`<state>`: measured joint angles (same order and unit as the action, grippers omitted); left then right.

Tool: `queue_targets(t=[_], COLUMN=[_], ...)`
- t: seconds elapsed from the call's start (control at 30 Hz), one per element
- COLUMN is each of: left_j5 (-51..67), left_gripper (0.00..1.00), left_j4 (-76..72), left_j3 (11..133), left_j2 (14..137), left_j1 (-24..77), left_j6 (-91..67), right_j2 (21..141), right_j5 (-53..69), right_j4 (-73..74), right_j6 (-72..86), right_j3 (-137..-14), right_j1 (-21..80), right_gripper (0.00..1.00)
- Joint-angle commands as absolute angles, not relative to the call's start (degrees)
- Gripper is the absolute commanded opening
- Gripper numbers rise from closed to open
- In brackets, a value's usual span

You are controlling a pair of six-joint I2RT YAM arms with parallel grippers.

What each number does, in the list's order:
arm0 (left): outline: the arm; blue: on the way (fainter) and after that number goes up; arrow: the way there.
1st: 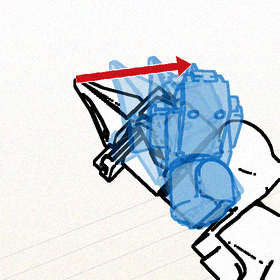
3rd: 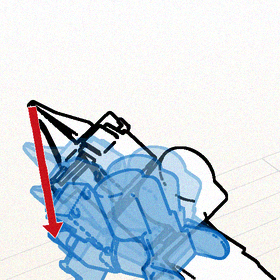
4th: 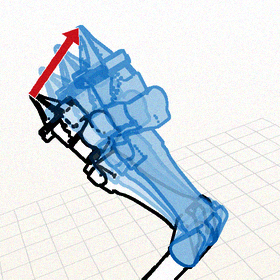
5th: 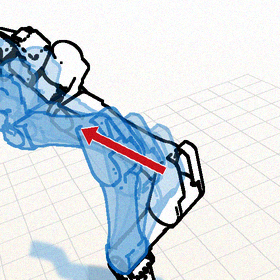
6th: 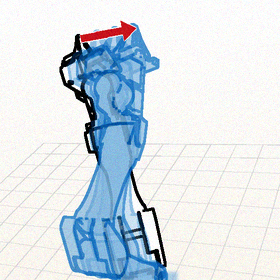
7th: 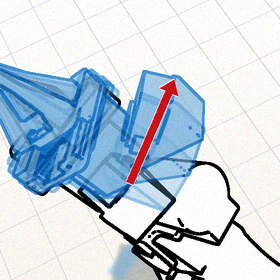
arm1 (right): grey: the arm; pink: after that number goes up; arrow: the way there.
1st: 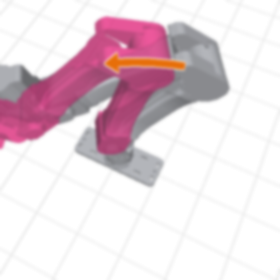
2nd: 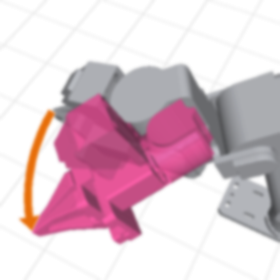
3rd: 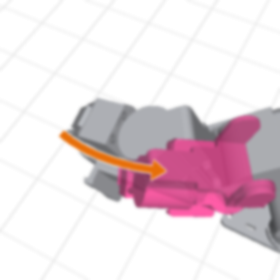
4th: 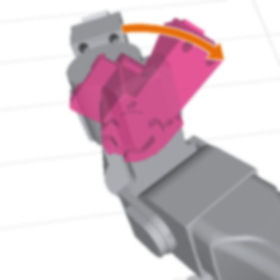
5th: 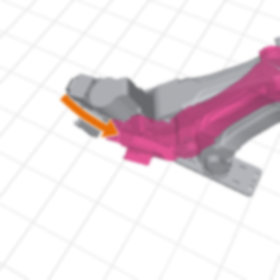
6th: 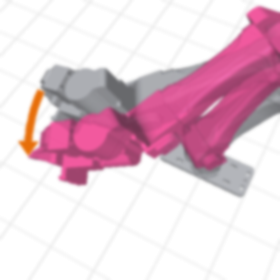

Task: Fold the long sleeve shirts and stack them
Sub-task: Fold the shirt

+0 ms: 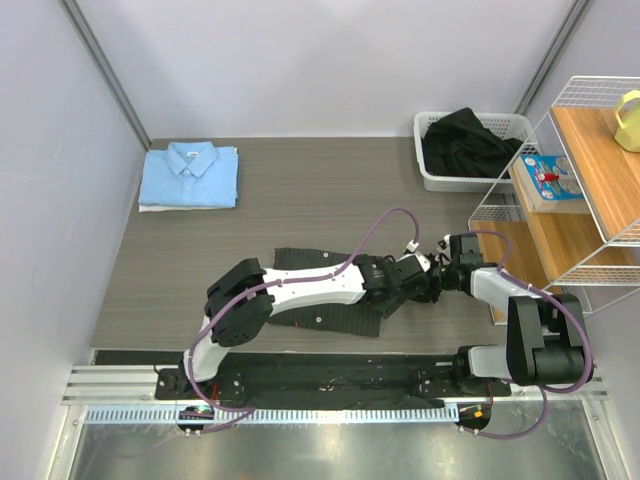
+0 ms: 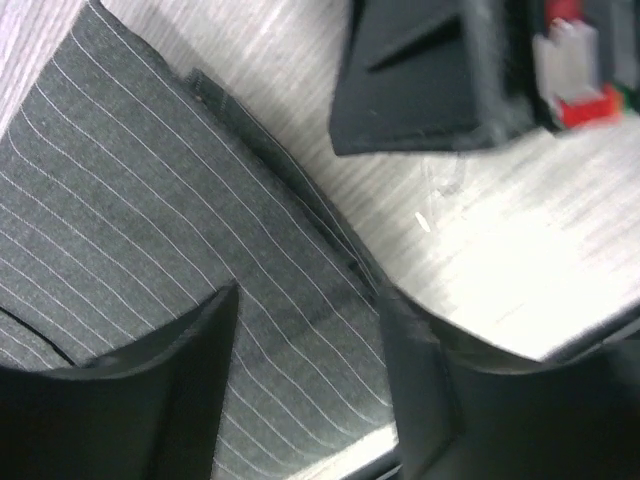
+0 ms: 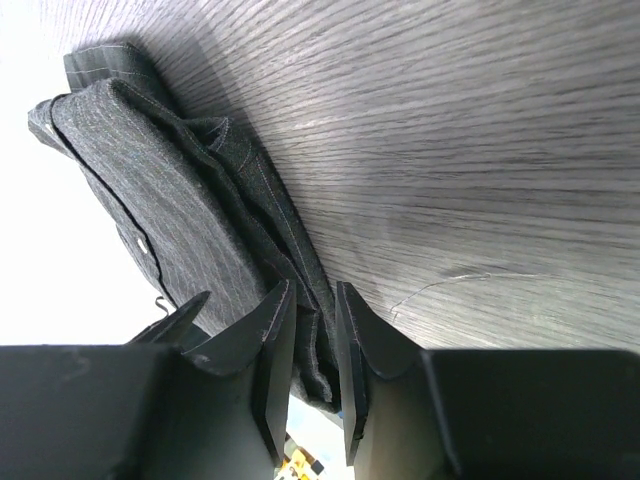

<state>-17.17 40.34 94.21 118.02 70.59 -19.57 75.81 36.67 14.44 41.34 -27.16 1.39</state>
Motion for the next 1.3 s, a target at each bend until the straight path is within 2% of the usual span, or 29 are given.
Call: queue_targets(t=[0.0,0.13,0.27,0.43,0.47,0.5,0.53,0.57,0.73,1.17,1.27], left_j5=[-21.0,-20.83,-19.43,-15.22,-15.03,-14.77,-15.03,-15.12,-18.46,-23.81,-25.4], left_gripper=[0.53,0.38,0.1,0.05,0.07,0.16,0.4,0.46,0.62,0.64,0.6], left_j4=[41.32,41.48,41.22,39.29,38.68,38.15,37.8,37.18,39.46,41.31,41.75], left_j3=[96.68,96.68,95.72,93.52,92.65,92.29,92.29,92.2,95.62,99.14,99.32], left_j2=[119.44,119.36,118.31,114.79,114.09,112.86,112.42,112.24,115.83,121.9,122.43], left_j1=[70.23,70.22,69.35,67.68,67.59,67.59,67.76,68.29,70.05,71.81,71.89], left_j6=[-21.01,-20.22,-20.21,-20.21,-20.48,-20.65,-20.92,-21.18,-22.93,-24.79,-24.7], right_j2=[75.94,75.67,75.76,76.02,76.2,76.38,76.81,76.9,77.34,79.19,79.36], right_j5=[36.74,37.09,38.32,38.76,38.41,38.23,38.06,37.62,36.48,33.66,33.57], right_j4=[13.97,13.71,12.57,11.69,11.69,11.69,11.69,11.95,13.0,15.56,15.64], right_j6=[41.84,42.19,42.54,42.45,42.63,42.63,42.71,42.8,42.63,41.66,41.66], right_j3=[-28.65,-28.39,-27.95,-27.95,-28.21,-28.3,-28.47,-28.65,-29.53,-30.67,-30.76], right_j1=[1.58,1.58,1.67,2.9,3.07,3.16,3.16,3.16,3.08,2.64,2.64], right_gripper=[0.29,0.29,0.29,0.29,0.29,0.29,0.29,0.29,0.29,0.31,0.31])
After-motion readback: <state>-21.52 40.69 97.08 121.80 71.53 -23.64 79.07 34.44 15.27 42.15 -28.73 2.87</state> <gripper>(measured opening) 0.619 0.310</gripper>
